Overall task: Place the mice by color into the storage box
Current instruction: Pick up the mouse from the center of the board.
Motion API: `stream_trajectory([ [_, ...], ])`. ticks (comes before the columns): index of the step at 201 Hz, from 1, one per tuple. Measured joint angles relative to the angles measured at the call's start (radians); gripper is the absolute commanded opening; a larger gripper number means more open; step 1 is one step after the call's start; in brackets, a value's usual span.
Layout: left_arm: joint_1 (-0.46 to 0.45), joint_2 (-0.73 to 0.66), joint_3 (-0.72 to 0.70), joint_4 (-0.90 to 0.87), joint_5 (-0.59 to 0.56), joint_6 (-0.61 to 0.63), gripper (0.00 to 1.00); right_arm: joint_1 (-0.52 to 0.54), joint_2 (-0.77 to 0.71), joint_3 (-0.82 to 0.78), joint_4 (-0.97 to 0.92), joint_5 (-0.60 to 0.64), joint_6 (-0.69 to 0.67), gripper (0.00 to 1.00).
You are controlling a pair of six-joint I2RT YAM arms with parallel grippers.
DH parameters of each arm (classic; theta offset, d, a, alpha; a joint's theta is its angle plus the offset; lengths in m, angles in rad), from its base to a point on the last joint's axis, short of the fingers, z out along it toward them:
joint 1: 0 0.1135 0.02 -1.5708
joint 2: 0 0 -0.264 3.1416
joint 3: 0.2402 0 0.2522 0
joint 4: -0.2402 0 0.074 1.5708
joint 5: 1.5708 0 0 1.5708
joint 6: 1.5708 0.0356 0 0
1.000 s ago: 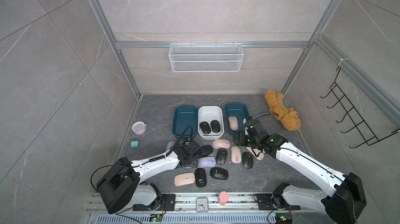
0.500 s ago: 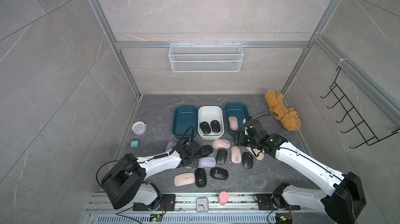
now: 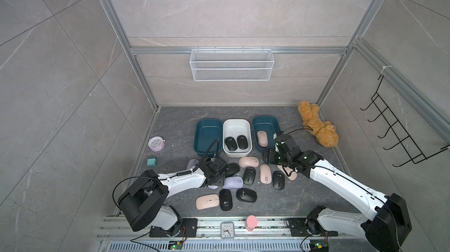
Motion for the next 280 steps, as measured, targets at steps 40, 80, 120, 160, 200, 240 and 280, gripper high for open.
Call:
stream_trajectory([
  [40,0.0,0.0,0.003,-0.009,-0.006,-0.008,0.58,0.0,0.0,0.0,0.0,0.0,0.004,0.71],
  [80,0.0,-0.025,0.0,-0.061,-0.02,-0.034,0.57,0.0,0.0,0.0,0.005,0.0,0.015,0.71],
  [120,-0.03,-0.121,-0.01,-0.117,-0.05,-0.06,0.57,0.0,0.001,0.0,0.016,-0.009,0.03,0.71],
  [160,-0.058,-0.212,0.001,-0.189,-0.102,-0.087,0.57,0.0,0.001,0.0,0.021,-0.016,0.034,0.71],
  [200,-0.058,-0.262,0.101,-0.294,-0.182,-0.091,0.57,0.0,0.0,0.0,0.023,-0.019,0.037,0.71],
  [240,-0.052,-0.279,0.203,-0.311,-0.246,-0.043,0.57,0.0,0.0,0.0,0.023,-0.022,0.038,0.71],
  [280,0.021,-0.272,0.248,-0.271,-0.24,0.025,0.57,0.0,-0.002,0.0,0.037,-0.031,0.037,0.71],
])
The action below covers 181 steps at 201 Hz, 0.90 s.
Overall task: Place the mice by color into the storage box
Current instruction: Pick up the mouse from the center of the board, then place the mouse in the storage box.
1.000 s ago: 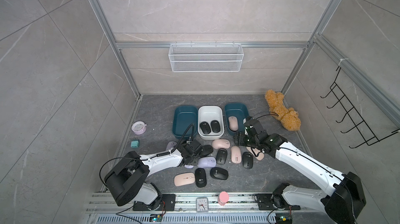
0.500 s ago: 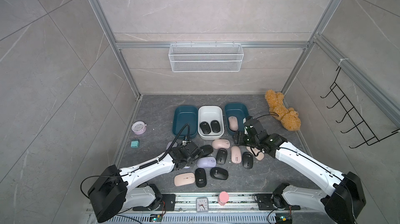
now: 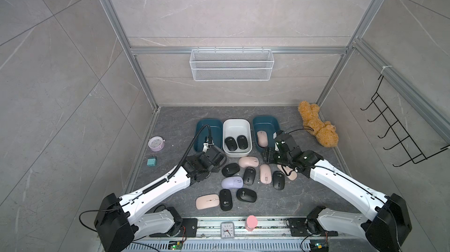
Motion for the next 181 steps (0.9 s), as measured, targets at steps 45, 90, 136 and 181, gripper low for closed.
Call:
stream_trajectory([
  [45,0.153,0.09,0.056,0.103,0.087,0.078,0.57,0.0,0.0,0.0,0.004,-0.003,0.0,0.71],
  [90,0.3,0.22,0.12,0.189,0.212,0.122,0.57,0.0,0.0,-0.003,0.021,-0.01,0.0,0.71],
  [136,0.345,0.367,0.23,0.233,0.27,0.169,0.57,0.0,0.003,-0.006,0.035,-0.011,0.0,0.71],
  [181,0.367,0.501,0.311,0.257,0.306,0.197,0.56,0.0,0.015,-0.018,0.05,-0.018,0.002,0.71],
])
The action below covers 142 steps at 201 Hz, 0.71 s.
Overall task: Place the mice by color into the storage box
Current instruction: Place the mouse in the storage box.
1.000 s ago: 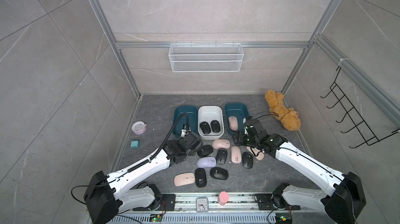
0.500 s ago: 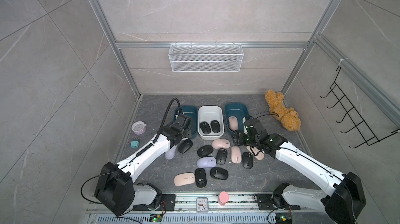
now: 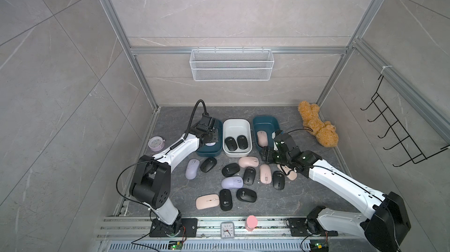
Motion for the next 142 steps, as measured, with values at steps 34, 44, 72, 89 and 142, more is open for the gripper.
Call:
stream_trajectory([
  [34,0.01,0.082,0.038,0.003,0.015,0.008,0.56,0.0,0.0,-0.003,0.006,-0.001,0.01,0.71],
  [44,0.01,0.098,0.043,0.003,0.017,0.008,0.56,0.0,0.0,-0.005,0.007,-0.002,0.01,0.71],
  [72,0.011,0.142,0.058,0.003,0.033,0.009,0.56,0.0,0.0,-0.009,0.012,-0.004,0.011,0.71],
  [89,0.011,0.164,0.061,0.003,0.036,0.009,0.56,0.0,0.0,-0.011,0.013,-0.007,0.011,0.71],
  [142,0.011,0.192,0.061,0.003,0.042,0.008,0.56,0.0,0.005,-0.016,0.019,-0.011,0.014,0.71],
])
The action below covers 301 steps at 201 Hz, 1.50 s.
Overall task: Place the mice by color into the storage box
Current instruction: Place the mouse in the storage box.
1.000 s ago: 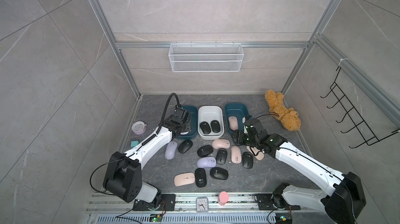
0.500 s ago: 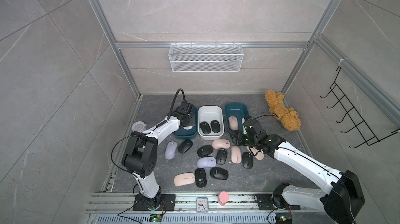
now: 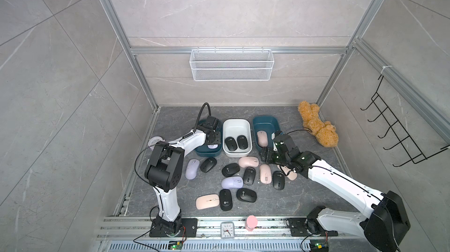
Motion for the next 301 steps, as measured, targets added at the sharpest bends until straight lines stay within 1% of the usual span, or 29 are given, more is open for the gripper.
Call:
stream_trajectory([
  [76,0.0,0.05,0.011,-0.006,0.019,0.0,0.56,0.0,0.001,-0.002,0.0,0.0,0.0,0.71],
  [117,0.0,0.064,0.048,-0.011,0.021,0.002,0.57,0.0,0.004,-0.003,0.0,0.0,0.0,0.71],
  [170,0.0,0.119,0.093,-0.039,0.021,0.019,0.57,0.0,0.015,-0.004,0.006,0.0,0.0,0.71],
  [191,0.0,0.123,0.099,-0.053,0.021,0.023,0.59,0.0,0.015,-0.005,0.007,0.0,0.0,0.71],
  [240,0.0,0.127,0.119,-0.064,0.02,0.026,0.67,0.0,0.024,-0.006,0.007,0.0,0.004,0.71],
  [301,0.003,0.127,0.119,-0.072,0.018,0.025,0.69,0.0,0.027,-0.006,0.007,0.0,0.004,0.71],
])
